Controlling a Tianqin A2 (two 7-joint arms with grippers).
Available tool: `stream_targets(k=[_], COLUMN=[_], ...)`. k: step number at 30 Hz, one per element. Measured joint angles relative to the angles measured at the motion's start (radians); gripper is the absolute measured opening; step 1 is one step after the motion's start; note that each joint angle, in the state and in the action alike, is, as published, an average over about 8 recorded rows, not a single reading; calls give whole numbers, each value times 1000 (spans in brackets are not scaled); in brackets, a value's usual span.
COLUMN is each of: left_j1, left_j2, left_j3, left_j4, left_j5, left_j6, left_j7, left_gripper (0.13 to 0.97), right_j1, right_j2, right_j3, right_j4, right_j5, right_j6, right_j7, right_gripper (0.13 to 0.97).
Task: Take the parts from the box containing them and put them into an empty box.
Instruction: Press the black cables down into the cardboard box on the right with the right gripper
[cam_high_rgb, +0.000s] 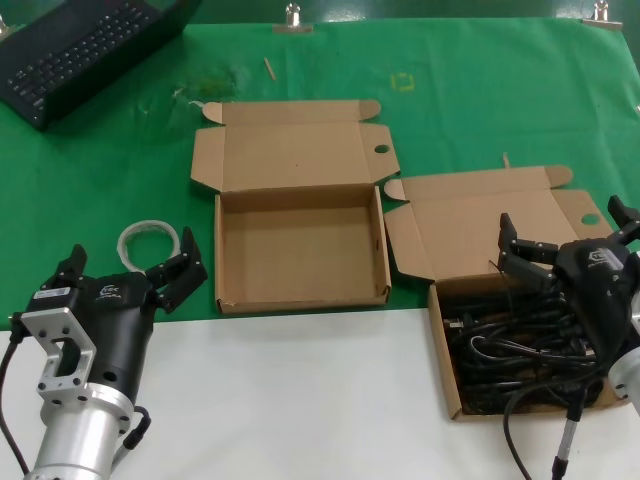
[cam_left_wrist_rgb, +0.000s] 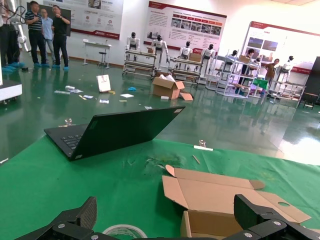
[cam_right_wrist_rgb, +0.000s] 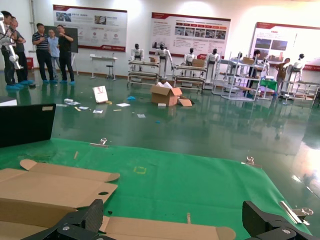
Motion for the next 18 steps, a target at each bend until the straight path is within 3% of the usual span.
stream_targets(k=[18], left_j1=[0], left_j2=[0], left_j3=[0], left_j4=[0], left_j5=[0], left_j6=[0], left_j7=[0], left_gripper=[966], right_j1=[0], right_j2=[0], right_j3=[0], right_j4=[0], right_j5=[0], right_j6=[0], right_j7=[0], right_gripper=[966])
